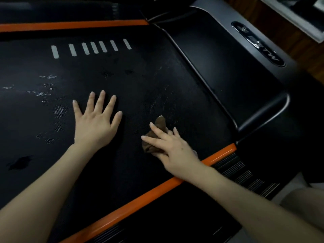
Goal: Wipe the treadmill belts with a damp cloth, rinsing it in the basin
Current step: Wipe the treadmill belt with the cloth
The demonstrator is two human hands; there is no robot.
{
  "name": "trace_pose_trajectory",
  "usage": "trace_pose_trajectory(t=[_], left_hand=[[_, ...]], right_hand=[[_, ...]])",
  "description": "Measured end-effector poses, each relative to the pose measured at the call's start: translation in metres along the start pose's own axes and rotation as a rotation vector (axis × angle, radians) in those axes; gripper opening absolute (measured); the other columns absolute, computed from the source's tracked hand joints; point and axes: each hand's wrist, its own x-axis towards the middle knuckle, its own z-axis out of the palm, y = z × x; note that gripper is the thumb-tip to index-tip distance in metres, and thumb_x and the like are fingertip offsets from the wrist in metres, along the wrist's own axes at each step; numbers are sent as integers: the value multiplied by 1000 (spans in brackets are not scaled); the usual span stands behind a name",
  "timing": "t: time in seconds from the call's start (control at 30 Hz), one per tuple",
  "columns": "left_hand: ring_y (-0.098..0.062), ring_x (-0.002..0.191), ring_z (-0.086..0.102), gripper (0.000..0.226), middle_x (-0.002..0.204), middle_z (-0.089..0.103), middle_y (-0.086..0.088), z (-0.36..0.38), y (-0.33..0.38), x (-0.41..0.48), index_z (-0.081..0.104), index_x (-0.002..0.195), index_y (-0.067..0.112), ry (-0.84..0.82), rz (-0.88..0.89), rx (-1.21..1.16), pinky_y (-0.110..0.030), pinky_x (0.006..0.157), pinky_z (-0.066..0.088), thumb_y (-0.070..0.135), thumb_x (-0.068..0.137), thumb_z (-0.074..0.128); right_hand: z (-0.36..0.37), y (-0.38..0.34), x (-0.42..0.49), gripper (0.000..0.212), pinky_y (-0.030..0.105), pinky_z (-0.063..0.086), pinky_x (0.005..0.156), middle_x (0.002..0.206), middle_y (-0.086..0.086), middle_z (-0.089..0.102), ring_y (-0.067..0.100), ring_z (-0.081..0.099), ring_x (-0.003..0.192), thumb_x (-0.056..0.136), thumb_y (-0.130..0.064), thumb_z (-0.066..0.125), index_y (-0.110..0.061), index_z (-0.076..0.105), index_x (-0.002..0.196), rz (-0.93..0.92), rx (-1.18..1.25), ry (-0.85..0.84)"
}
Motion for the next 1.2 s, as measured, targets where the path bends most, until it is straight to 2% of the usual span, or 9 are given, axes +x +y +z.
trace_pose_trajectory(t=[0.1, 0.27, 0.4, 0.57, 0.67, 0.83, 1.03, 1.13, 1.2], left_hand=[[-22, 147, -2, 61, 160, 8, -2, -2, -2, -1, 16, 151, 31, -9, 12, 4, -56, 114, -7, 56, 95, 18], [-23, 147, -2, 60, 160, 7, -2, 0, -2, -2, 16, 151, 31, -2, 6, 1, -56, 114, -7, 55, 96, 18], [-22, 147, -3, 58, 160, 7, -1, -2, -2, -2, 15, 151, 31, 1, 0, -7, -54, 114, -8, 53, 97, 18], [-22, 147, 1, 54, 160, 11, -1, -3, -4, 0, 20, 150, 32, 12, 14, -27, -54, 115, -7, 47, 99, 19], [-20, 147, 1, 54, 159, 11, 0, -3, -8, 0, 21, 150, 32, 11, 24, -36, -52, 116, -8, 48, 98, 20], [-19, 147, 1, 56, 159, 11, 0, -5, -10, 3, 21, 150, 29, 12, 23, -55, -52, 116, -8, 49, 98, 23], [-20, 147, 2, 54, 159, 12, 1, -9, -24, 35, 22, 149, 33, 10, -5, -25, -58, 113, -4, 50, 98, 24], [-19, 147, -3, 57, 160, 7, 3, -10, -35, 50, 15, 149, 41, -20, -30, 20, -62, 112, -5, 58, 95, 12], [-18, 147, -6, 65, 160, 4, 5, -7, -37, 52, 11, 148, 43, -16, -29, 35, -62, 111, -7, 63, 88, -1]], right_hand=[[-22, 37, -3, 63, 44, 2, 115, 155, -4, 19, 21, 19, 143, 83, -9, 52, -35, 40, 139, -15, -29, -29], [-42, 71, 10, 54, 49, 6, 115, 156, 0, 19, 25, 19, 143, 91, -12, 55, -31, 42, 139, 443, -46, 265], [6, 10, 8, 49, 59, 19, 108, 149, 11, 36, 39, 39, 131, 84, -17, 59, -22, 53, 132, -37, -94, 130], [-10, 36, 17, 64, 50, 32, 105, 147, 8, 40, 30, 45, 130, 73, -9, 68, -25, 51, 133, -413, -231, -33], [-17, 63, 54, 63, 52, 39, 101, 145, 5, 43, 28, 51, 124, 70, -10, 59, -27, 54, 131, -228, -226, 102], [-23, 66, 137, 43, 57, 11, 113, 151, 1, 33, 31, 36, 134, 92, -24, 54, -28, 49, 135, 248, -126, 311], [8, 21, 77, 45, 60, 30, 101, 141, 9, 47, 36, 46, 127, 84, -26, 57, -22, 58, 128, -328, -180, 119], [2, 37, 110, 47, 65, 22, 104, 141, 5, 48, 33, 40, 133, 83, -31, 55, -27, 55, 130, -361, -213, 107], [-5, 54, 156, 44, 68, 15, 107, 147, 5, 40, 33, 30, 139, 86, -34, 54, -30, 54, 131, -230, -264, 175]])
